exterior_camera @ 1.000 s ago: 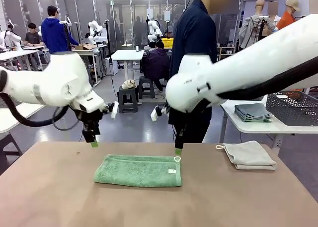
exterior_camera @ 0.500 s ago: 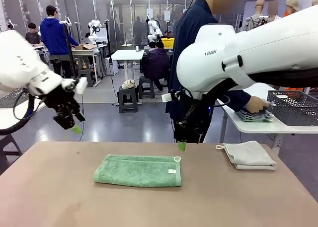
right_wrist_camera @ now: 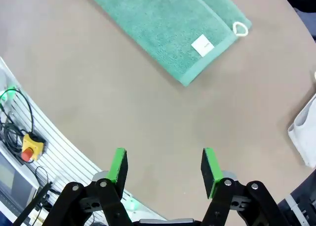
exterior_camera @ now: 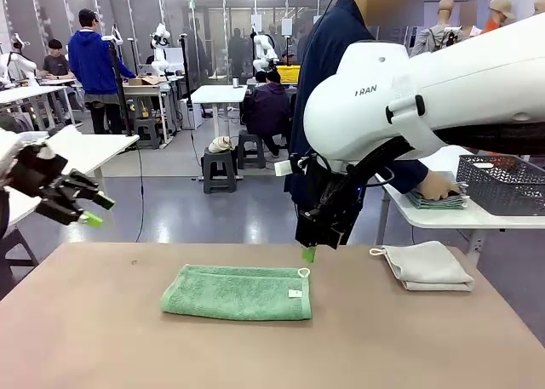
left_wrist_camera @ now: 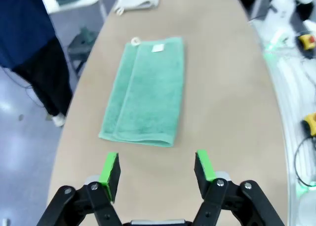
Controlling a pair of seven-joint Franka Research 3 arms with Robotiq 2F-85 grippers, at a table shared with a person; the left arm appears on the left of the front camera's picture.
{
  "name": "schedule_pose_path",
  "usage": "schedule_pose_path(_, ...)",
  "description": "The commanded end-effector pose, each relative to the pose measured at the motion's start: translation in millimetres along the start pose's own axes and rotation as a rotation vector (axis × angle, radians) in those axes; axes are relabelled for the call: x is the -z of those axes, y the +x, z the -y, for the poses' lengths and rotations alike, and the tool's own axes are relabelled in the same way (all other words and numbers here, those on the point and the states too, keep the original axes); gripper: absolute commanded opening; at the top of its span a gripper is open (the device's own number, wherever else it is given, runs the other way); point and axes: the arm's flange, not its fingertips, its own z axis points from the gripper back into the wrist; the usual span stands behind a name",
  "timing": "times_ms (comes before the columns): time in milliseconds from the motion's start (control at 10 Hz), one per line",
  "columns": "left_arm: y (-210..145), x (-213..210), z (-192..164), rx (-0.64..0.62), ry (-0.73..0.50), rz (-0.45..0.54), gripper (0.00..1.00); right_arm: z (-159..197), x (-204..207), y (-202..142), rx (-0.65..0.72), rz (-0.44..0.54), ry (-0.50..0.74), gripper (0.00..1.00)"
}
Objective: Fold the towels and place them in the basket.
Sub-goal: When a person lays out a Towel with hook on the table, fold it in half twice.
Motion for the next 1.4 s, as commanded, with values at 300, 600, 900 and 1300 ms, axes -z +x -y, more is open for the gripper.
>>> schedule_pose_path(300,-34,-8,-3,-0.048,-0.046,0.091,0.77,0,-2,4,0.013,-0.015,-0.012,0.75)
schedule_pose_path(600,-40,-6,2,-0.065,-0.055,0.067,0.77,1,4,5,0.072,-0.026,-0.01,0.75)
schedule_pose_path(900,-40,-6,2,-0.065,-0.055,0.067,0.77,-10,26,25,0.51,0.01,-0.132,0.75)
schedule_pose_path(1300,-40,-6,2,-0.065,-0.055,0.067,0.77,-16,41,37,0.806,0.09,-0.233,0.75)
